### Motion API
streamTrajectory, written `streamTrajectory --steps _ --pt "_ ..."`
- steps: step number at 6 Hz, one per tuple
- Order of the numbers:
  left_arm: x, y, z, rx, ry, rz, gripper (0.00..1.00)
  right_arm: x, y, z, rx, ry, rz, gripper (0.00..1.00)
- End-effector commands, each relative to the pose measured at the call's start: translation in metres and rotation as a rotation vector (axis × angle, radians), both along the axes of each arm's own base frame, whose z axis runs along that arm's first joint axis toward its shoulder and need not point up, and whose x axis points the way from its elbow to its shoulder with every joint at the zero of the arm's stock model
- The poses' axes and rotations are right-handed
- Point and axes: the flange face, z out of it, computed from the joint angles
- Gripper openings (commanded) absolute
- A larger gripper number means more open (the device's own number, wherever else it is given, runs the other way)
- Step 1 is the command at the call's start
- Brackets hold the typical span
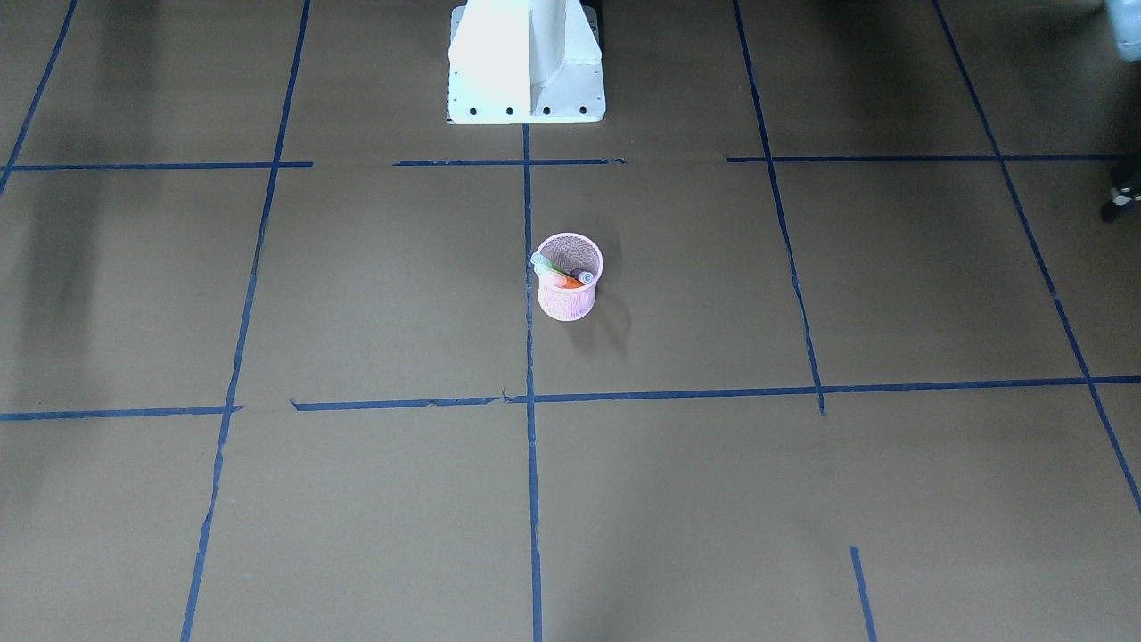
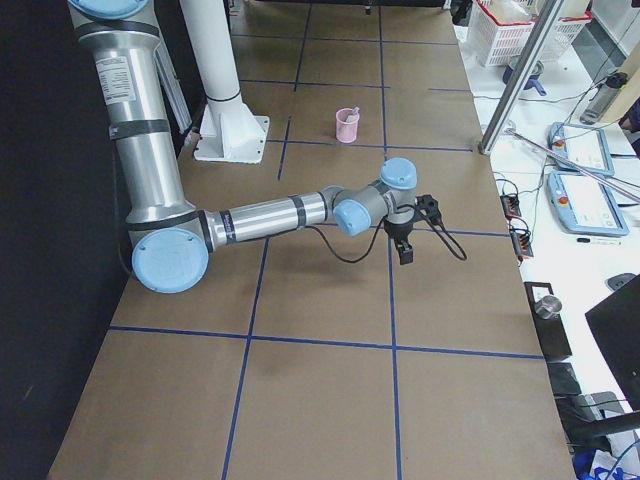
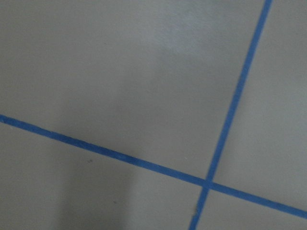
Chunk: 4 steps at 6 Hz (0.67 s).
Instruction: Collect pens into pen holder
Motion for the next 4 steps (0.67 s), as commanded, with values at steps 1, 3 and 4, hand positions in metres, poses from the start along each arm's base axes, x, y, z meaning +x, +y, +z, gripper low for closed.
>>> streamTrajectory --steps 1,3,4 --pt "-0.043 0.028 0.058 -0.13 0.011 -0.039 1.0 0.072 0.021 0.028 -0.098 0.002 -0.028 1.0" --pt "-0.058 0.068 0.08 -0.185 -0.001 -0.078 1.0 0.09 0.052 0.053 -0.158 0.028 -0.003 1.0" --pt "-0.057 0.073 0.093 -0.214 0.0 -0.078 1.0 0.089 0.076 0.055 -0.149 0.043 -0.014 1.0"
